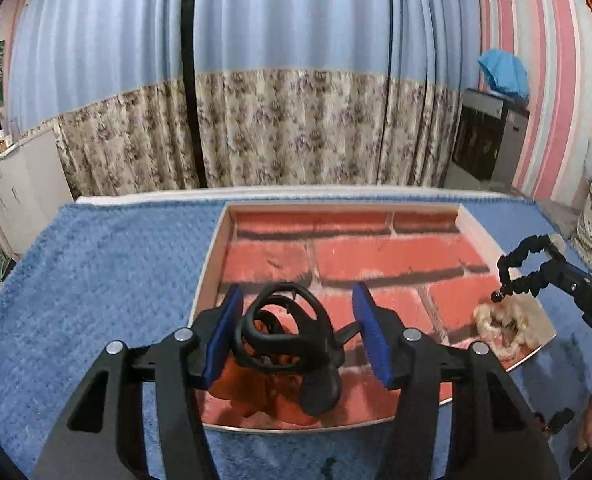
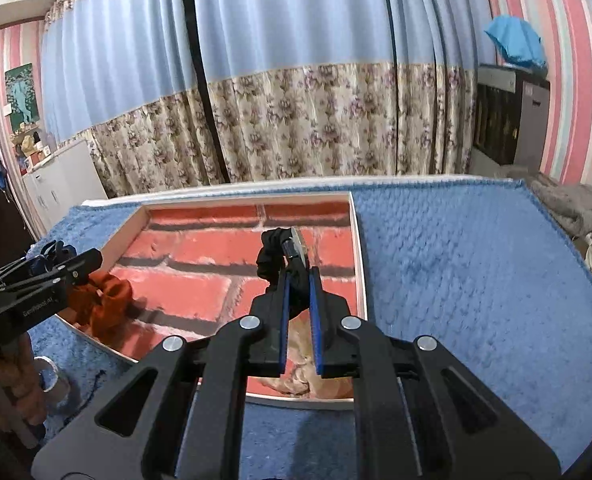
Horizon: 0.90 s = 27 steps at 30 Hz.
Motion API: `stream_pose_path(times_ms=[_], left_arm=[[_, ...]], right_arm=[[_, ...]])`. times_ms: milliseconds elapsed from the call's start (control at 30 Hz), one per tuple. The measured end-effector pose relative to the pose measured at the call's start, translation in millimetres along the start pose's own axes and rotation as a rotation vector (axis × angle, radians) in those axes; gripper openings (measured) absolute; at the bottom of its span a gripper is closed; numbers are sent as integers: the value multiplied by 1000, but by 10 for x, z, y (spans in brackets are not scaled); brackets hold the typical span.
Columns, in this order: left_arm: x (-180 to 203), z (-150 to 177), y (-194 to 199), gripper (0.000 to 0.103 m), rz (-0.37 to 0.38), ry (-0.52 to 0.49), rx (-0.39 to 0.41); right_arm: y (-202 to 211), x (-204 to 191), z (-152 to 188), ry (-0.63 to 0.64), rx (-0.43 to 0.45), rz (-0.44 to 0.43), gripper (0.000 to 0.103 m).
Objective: Organize jewelry
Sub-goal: 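Carry claw clip in left tool while right tool carries black tie to tray, then open left gripper releasing clip in tray while right gripper releases black tie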
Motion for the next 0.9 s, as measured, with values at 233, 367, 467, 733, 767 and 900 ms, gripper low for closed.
stream_pose_path(times_ms=[233, 367, 467, 733, 767, 900], left_arm=[[31, 160, -196, 56, -1, -7, -67], [49, 224, -249, 56, -1, -17, -90], [38, 243, -276, 57, -15, -23, -102], [34, 252, -275, 59, -2, -19, -114], [36, 244, -265, 61, 4, -15, -113], [8, 189, -195, 68, 12, 0, -98]], right_arm=[[-188, 38, 144, -2, -66, 20, 10], [-260, 74, 198, -2, -89, 35, 11], [-269, 95, 225, -7, -97, 37, 14], [-266, 70, 226, -4, -93, 36, 28], [-258, 61, 217, -5, -91, 32, 31], [-205, 59, 176, -17, -77, 23, 45]])
Point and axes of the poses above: each gripper's, at about its wrist camera, not at the fingertips, and y roughly against the way its jaws point, x to its right, z to its underside, the point moved 10 cm from there along -y, roughly the way its jaws point, and after that the axes turned 6 degrees about -y, right-handed, at the moved point
